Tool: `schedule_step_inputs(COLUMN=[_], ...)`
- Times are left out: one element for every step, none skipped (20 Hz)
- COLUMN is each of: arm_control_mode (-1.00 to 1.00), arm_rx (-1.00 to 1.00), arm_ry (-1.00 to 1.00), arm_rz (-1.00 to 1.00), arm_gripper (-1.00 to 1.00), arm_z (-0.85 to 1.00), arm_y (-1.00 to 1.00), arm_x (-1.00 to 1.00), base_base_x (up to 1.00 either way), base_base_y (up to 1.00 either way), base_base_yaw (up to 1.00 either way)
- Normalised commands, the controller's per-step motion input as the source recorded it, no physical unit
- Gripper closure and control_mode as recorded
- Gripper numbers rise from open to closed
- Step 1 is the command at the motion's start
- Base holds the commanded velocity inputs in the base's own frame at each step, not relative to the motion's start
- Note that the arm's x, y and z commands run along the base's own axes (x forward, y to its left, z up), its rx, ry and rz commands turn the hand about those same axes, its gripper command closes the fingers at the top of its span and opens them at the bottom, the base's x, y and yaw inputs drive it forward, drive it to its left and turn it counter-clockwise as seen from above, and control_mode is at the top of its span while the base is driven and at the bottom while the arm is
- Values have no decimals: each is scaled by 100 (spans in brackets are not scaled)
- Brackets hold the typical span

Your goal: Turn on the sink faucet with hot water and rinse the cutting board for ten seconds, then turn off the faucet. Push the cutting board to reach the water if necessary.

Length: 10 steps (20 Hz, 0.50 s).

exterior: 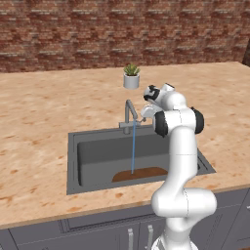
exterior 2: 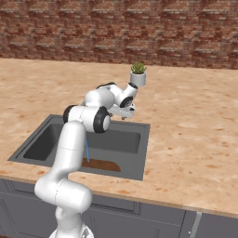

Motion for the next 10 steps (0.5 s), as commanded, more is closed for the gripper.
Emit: schedule_step_inputs(arm_control_mode=[-100, -100, -100, -100, -100, -100, -100, -100, -100, -100], arm_rx=[0, 0, 0, 0, 0, 0, 0, 0, 0, 0], arm_ry=[0, 0, 0, 0, 0, 0, 1, 1, 0, 0], arm_rz=[0, 0, 0, 0, 0, 0, 0, 0, 0, 0], arm_gripper=[-100, -100, -100, -100, -100, -100, -100, -100, -100, -100], arm_z=[0, 0, -3, -3, -3, -3, -6, -9, -10, -9], arm_y=[6, 5, 6, 4, 4, 7, 8, 4, 0, 0], arm_x=[-4, 0, 0, -3, -6, -11, -16, -21, -21, -26], base_base_x=[0, 0, 0, 0, 0, 0, 0, 0, 0, 0], base_base_y=[0, 0, 0, 0, 0, 0, 0, 0, 0, 0], base_base_yaw=[0, 0, 0, 0, 0, 0, 0, 0, 0, 0])
